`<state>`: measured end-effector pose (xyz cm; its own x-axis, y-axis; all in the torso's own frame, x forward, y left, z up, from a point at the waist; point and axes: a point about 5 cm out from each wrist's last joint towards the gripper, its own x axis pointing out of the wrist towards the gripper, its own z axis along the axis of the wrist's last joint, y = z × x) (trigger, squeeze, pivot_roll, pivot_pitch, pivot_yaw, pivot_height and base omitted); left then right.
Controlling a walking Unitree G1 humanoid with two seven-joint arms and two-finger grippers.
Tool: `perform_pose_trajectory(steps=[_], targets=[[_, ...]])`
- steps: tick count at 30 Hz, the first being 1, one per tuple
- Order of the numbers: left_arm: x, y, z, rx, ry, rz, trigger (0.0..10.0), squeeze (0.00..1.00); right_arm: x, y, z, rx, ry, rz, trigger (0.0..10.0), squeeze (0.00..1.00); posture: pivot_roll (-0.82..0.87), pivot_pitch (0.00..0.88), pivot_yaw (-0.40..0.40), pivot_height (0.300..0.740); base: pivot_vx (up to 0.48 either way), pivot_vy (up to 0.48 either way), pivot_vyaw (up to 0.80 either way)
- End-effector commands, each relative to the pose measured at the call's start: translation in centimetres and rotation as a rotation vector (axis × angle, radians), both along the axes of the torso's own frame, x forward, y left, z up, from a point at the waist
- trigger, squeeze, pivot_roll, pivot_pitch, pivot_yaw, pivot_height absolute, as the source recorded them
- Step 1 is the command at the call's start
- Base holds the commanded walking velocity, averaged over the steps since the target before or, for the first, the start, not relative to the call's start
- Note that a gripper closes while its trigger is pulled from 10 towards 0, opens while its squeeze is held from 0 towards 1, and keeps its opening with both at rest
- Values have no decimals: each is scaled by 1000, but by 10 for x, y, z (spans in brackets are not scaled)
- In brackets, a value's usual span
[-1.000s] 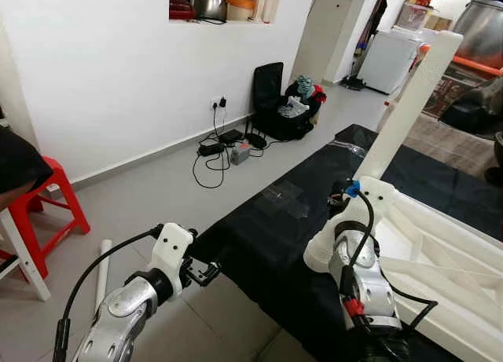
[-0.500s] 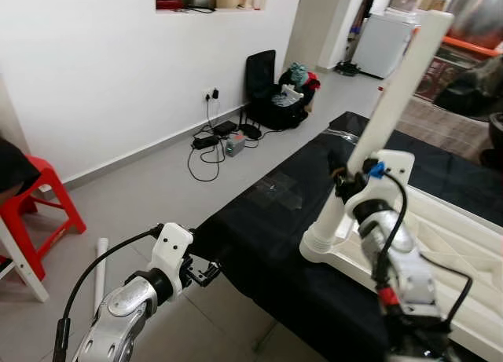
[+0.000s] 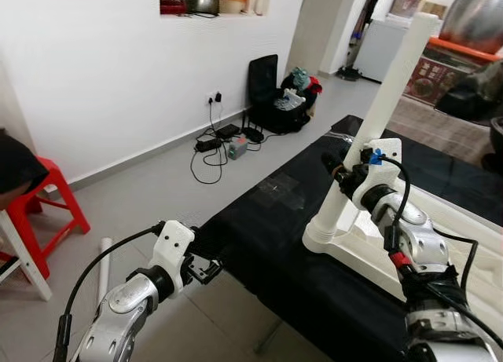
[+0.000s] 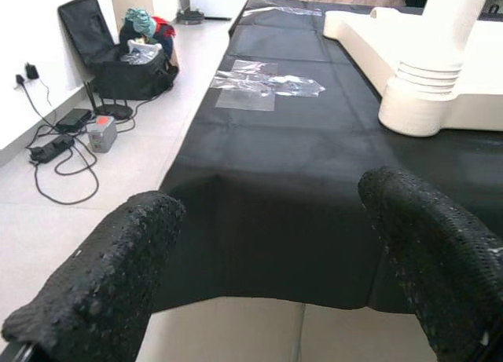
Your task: Building children table
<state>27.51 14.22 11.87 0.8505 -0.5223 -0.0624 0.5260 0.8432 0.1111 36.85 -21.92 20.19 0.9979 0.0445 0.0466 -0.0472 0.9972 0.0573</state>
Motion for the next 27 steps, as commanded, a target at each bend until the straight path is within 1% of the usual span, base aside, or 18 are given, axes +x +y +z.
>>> perform_pose_trajectory(steps=[1,2,4,6,7,9,10,11,12,13,18,19,20,21,22,23,25,27], targets=[[-1,1,-3,13,8,-10,10000,0,-12,-34,-23,40,107,-354,0,0,147,0,-168,740,0,0,0],[-1,2,-3,13,9,-8,10000,0,-19,-38,-29,80,116,-462,0,0,143,0,-166,740,0,0,0],[-1,2,-3,14,9,-8,10000,0,-24,-40,-33,106,126,-530,0,0,143,0,-166,740,0,0,0],[0,2,-4,18,9,-1,10000,0,-39,-31,-48,149,158,-626,0,0,141,0,-165,740,0,0,0],[1,0,-4,18,9,-1,10000,0,-47,-15,-58,175,187,-635,0,0,135,0,-150,740,0,0,0],[1,-1,-4,17,9,-4,10000,0,-52,0,-64,191,206,-625,0,0,135,0,-150,740,0,0,0],[1,-3,-4,18,8,-9,10000,0,-55,17,-68,188,218,-583,1725,0,132,0,-148,740,0,0,0],[2,-3,-4,18,8,-12,10000,0,-56,27,-69,185,224,-553,1725,0,132,0,-148,740,0,0,0],[2,-3,-4,19,8,-13,10000,0,-56,34,-66,175,202,-532,10000,8,130,0,-149,740,0,0,0],[2,-3,-4,19,8,-12,10000,0,-55,39,-62,167,179,-502,10000,1000,130,0,-149,740,0,0,0],[3,-2,-4,19,7,-9,10000,0,-49,47,-54,179,134,-409,10000,1000,130,0,-153,740,0,0,0],[3,-2,-4,17,7,-7,10000,0,-41,53,-43,199,90,-299,10000,1000,130,0,-155,740,0,0,0],[2,-3,-4,13,9,-8,10000,0,-32,64,-28,260,38,-66,10000,0,131,0,-156,740,0,0,0],[2,-3,-4,13,9,-8,10000,0,-32,64,-28,260,38,-66,10000,0,131,0,-156,740,0,0,0],[2,-3,-4,10,10,-10,10000,0,-29,72,-17,300,0,87,10000,0,131,0,-156,740,0,0,0],[2,-3,-4,10,10,-10,10000,0,-29,72,-17,300,0,87,10000,0,131,0,-156,740,0,0,0],[2,-3,-4,9,9,-12,10000,0,-31,71,2,246,-73,354,10000,0,131,0,-156,740,0,0,0],[2,-3,-4,10,7,-12,10000,0,-29,63,9,202,-90,404,10000,0,139,0,-164,740,0,0,0]])
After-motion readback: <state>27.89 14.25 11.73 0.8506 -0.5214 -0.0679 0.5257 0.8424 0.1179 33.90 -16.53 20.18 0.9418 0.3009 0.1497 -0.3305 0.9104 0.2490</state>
